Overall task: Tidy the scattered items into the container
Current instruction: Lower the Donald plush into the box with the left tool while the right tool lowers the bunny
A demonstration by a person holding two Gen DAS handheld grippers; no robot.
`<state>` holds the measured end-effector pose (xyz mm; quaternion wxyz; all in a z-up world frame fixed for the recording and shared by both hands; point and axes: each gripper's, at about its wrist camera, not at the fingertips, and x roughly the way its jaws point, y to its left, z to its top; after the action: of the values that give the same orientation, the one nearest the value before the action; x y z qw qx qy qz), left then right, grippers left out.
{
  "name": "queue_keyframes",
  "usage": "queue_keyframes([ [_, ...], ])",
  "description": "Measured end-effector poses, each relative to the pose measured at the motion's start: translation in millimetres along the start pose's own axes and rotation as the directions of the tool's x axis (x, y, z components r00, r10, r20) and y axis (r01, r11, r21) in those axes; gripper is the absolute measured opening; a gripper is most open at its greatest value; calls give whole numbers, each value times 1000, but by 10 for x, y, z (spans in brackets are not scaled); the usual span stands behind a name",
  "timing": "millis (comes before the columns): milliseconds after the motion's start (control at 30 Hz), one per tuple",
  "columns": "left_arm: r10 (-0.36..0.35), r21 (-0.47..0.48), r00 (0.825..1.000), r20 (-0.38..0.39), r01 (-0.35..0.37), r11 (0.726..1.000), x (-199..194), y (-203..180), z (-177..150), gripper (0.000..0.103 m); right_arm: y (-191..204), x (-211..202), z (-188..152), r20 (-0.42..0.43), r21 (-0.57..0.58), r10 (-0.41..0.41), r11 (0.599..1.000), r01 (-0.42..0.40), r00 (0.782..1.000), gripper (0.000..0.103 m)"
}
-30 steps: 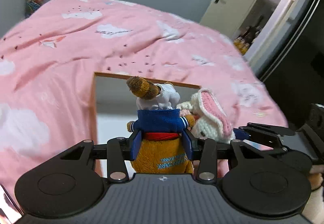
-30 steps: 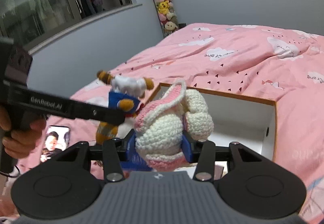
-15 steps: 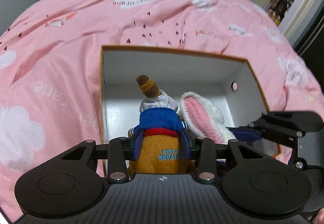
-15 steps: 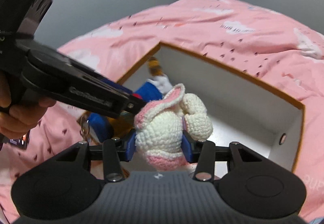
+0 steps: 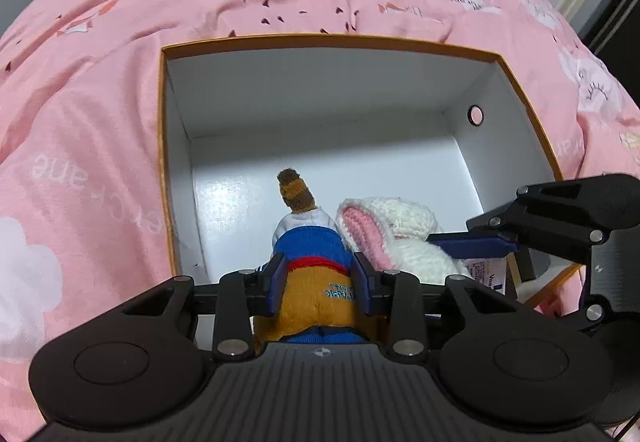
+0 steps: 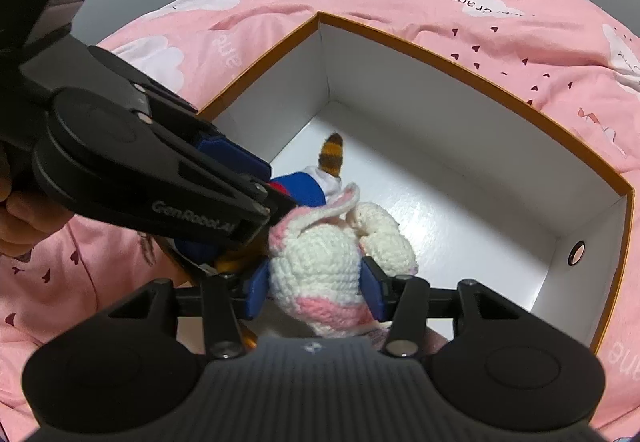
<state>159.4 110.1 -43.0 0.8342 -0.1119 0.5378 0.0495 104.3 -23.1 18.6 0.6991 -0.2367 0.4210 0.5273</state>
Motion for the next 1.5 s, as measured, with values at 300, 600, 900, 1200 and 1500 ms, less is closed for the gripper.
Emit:
queue_keyframes([
  [300, -9, 41, 997, -73, 12, 999, 111, -27, 74, 38, -61, -142, 49, 31, 39, 51, 998, -53, 998, 49],
  [600, -31, 83, 996, -81, 37, 996, -68, 13, 147, 38, -46, -131, 27, -15, 13, 51, 999, -51, 999, 35],
  [900, -5, 156, 979, -204, 37, 987, -67, 19, 46, 31, -113, -166, 103, -53, 19, 64, 998, -63, 997, 35],
  [1200, -36, 135, 979, -201, 64, 989, 2, 4, -12, 27, -137, -40, 116, -76, 58, 131, 990, -127, 988, 26],
  [1500, -20, 90, 990, -137, 32, 995, -41, 6, 148, 31, -34, 111, 168, -108, 58, 159, 987, -153, 981, 26],
])
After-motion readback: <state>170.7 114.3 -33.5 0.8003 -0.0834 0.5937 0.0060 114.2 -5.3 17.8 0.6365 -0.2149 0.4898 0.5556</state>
